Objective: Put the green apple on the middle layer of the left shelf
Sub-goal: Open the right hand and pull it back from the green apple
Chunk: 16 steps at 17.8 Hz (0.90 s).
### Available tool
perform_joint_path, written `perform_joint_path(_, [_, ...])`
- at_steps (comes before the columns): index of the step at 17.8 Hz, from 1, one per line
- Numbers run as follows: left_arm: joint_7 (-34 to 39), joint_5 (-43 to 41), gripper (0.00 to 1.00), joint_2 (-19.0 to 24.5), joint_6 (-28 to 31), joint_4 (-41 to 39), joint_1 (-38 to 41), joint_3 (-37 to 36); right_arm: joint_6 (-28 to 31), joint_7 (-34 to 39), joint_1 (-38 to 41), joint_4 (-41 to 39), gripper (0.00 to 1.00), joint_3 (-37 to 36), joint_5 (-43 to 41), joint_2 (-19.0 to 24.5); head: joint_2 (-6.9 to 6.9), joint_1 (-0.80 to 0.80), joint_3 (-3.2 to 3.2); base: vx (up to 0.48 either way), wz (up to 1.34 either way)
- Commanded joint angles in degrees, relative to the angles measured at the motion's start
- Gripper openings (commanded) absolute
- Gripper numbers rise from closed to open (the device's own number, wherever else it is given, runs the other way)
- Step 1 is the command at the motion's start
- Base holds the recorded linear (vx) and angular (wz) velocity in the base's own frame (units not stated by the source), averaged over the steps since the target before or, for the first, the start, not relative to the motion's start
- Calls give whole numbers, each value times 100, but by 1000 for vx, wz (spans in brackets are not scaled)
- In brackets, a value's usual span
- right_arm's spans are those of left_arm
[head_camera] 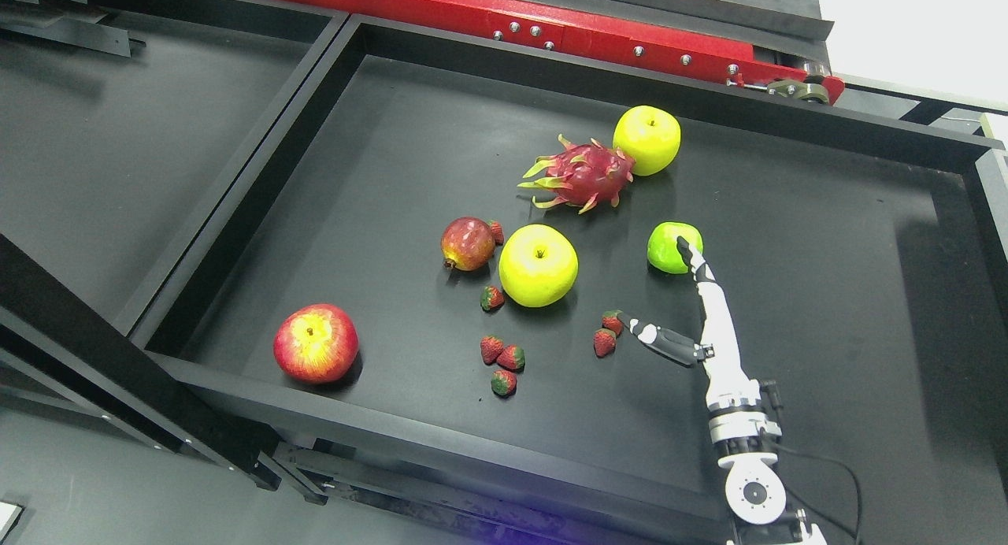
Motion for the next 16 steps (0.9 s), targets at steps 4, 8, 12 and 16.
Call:
perform_joint_path(4, [0,0,100,100,8,0,0,1,-212,-202,915,-850,100,-302,-1357,64,0,0,0,0,0])
perform_joint_path(8, [0,0,100,100,8,0,0,1,-194,-361,844,-850,100,-275,-1357,64,0,0,0,0,0])
perform_joint_path(12, [0,0,100,100,-1,0,0,1,-194,-361,844,-850,100,-267,-1357,64,0,0,0,0,0])
perform_joint_path(16, [0,0,100,100,8,0,0,1,-186,-343,844,-850,100,-267,-1357,64,0,0,0,0,0])
